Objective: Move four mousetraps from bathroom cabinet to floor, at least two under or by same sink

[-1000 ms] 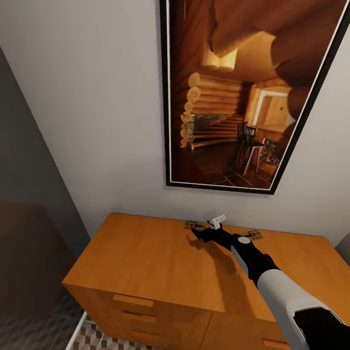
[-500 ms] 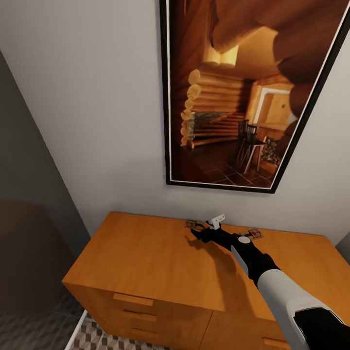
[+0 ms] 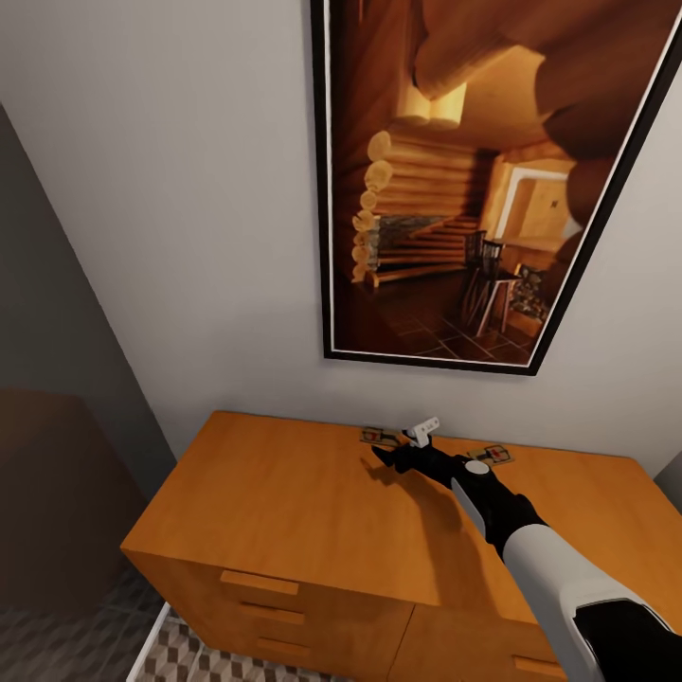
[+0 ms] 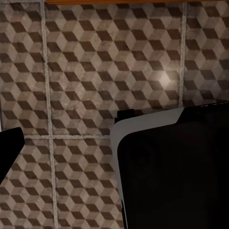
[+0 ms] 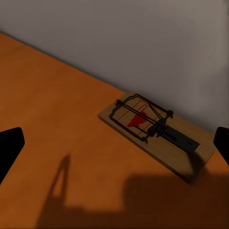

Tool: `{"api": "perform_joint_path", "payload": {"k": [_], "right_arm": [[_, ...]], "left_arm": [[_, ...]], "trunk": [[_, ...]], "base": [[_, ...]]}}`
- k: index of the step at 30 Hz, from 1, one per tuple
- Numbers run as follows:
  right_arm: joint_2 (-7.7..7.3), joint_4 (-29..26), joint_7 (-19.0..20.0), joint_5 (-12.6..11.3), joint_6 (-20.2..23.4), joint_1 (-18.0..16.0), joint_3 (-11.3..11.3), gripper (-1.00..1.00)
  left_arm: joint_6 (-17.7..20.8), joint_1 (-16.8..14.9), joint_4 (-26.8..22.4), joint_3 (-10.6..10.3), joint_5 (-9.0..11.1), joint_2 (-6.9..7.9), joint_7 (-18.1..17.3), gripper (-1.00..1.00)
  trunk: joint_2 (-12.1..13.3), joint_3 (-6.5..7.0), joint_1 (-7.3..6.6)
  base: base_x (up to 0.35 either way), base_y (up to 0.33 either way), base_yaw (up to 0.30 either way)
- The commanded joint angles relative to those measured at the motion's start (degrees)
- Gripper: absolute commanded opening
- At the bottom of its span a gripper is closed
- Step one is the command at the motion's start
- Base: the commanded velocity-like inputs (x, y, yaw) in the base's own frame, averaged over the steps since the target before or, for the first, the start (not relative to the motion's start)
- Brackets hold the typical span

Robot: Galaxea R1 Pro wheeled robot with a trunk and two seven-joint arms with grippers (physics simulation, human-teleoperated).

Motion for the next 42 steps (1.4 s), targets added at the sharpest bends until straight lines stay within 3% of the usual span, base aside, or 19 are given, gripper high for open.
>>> {"api": "perform_joint_path", "payload": {"k": [1,42], "right_arm": [[-0.09,0.05,-0.02,-0.21,-0.29,-0.07,0.33,1.0],[-1.12,0.1,-0.01,-0.12,-0.35,-0.07,0.17,1.0]], "left_arm": [[-0.35,-0.09,0.22,-0.48,0.55,-0.04,-0.23,1.0],[-0.26,-0.09,0.22,-0.48,0.54,-0.06,-0.23,1.0]], "trunk": [[-0.12,-0.12,0.03],[-0.12,-0.12,0.03]], "base": [[0.0,0.0,0.0],[0.0,0.0,0.0]]}}
